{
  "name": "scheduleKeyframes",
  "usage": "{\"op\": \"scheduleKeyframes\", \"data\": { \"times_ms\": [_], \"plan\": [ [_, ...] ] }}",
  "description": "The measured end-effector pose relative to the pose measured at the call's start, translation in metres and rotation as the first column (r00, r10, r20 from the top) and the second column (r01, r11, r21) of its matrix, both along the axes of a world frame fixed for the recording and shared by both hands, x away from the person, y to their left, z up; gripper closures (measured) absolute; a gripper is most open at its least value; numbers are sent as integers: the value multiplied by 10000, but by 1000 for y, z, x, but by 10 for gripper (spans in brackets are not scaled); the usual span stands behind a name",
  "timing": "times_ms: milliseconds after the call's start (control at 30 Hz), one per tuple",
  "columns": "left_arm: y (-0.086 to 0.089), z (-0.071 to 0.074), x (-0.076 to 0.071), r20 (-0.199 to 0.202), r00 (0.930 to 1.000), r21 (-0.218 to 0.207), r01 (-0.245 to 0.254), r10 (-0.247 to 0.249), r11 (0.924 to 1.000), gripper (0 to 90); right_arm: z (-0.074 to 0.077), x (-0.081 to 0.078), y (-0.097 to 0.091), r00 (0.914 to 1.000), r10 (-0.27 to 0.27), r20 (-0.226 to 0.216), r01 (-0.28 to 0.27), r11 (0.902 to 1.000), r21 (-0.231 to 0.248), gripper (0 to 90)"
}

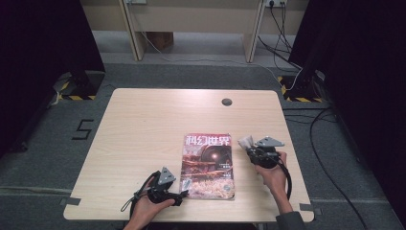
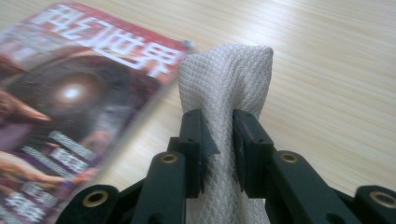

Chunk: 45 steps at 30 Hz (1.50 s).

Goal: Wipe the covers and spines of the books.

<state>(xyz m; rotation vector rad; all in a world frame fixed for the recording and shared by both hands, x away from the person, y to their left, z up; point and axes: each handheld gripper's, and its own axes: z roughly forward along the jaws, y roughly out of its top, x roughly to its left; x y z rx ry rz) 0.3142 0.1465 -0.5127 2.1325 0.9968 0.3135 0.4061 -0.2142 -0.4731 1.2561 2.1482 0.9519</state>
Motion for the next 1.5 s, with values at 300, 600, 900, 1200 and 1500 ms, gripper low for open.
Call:
{"op": "scheduleKeyframes", "data": {
  "times_ms": [300,600,900,1200,1500],
  "plan": [
    [0,1,-1,0,10000,55,73,-73,10000,199,-4,-9,-41,9959,-889,-145,886,9959,-195,745],
    [0,1,-1,3,10000,45,63,-63,10000,198,-8,-21,-56,9936,-1087,-307,1076,9936,-356,745],
    [0,2,-2,34,10000,58,87,-87,9999,201,-12,-30,-59,9940,-990,-467,969,9942,-464,744],
    [1,2,-1,11,10000,55,70,-70,10000,202,-22,-28,-60,9915,-1071,-735,1016,9920,-747,680],
    [1,3,-1,34,9999,27,100,-100,9999,203,-19,-29,-64,9882,-1528,-122,1527,9882,-92,421]
  ]
}}
